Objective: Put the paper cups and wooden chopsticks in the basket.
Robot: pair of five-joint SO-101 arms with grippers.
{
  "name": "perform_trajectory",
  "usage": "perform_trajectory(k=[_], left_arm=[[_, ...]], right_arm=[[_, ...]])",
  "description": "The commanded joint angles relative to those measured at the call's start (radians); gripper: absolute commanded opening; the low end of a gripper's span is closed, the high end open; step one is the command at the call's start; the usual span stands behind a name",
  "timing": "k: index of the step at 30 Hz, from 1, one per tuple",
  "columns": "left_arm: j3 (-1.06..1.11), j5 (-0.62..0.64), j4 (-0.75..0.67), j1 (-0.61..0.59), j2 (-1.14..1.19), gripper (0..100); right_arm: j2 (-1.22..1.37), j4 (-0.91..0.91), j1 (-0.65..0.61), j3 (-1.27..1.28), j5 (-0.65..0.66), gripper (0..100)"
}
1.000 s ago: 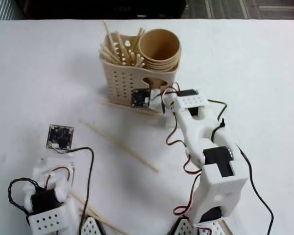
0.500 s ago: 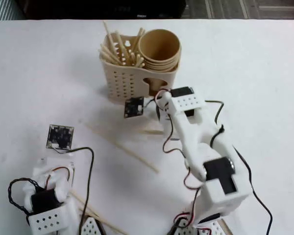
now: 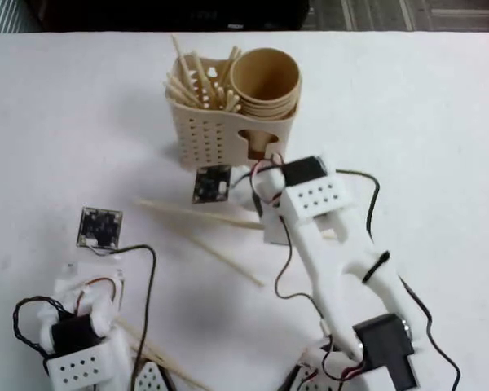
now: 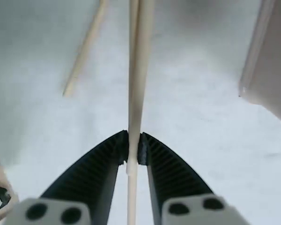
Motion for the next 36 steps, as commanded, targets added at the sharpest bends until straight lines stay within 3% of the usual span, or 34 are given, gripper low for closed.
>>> perform_trajectory(k=[1, 9, 24, 31, 36], left_arm=[[-0.005, 0.011, 0.008, -0.002, -0.007, 4], [-0.005, 0.011, 0.008, -0.002, -0.007, 4], [-0.005, 0.011, 0.008, -0.002, -0.007, 4], [-0.005, 0.011, 0.008, -0.002, -0.007, 4], [-0.005, 0.011, 0.008, -0.002, -0.007, 4]], right_arm=[[-0.047, -0.087, 0.007, 0.057, -0.014, 2.0], [-0.045, -0.3, 0.012, 0.245, -0.046, 1.9], [0.099, -0.317, -0.108, 0.278, -0.046, 2.2], [0.197, -0.312, -0.131, 0.175, -0.129, 14.8], [0.199, -0.312, -0.183, 0.15, -0.137, 16.2]])
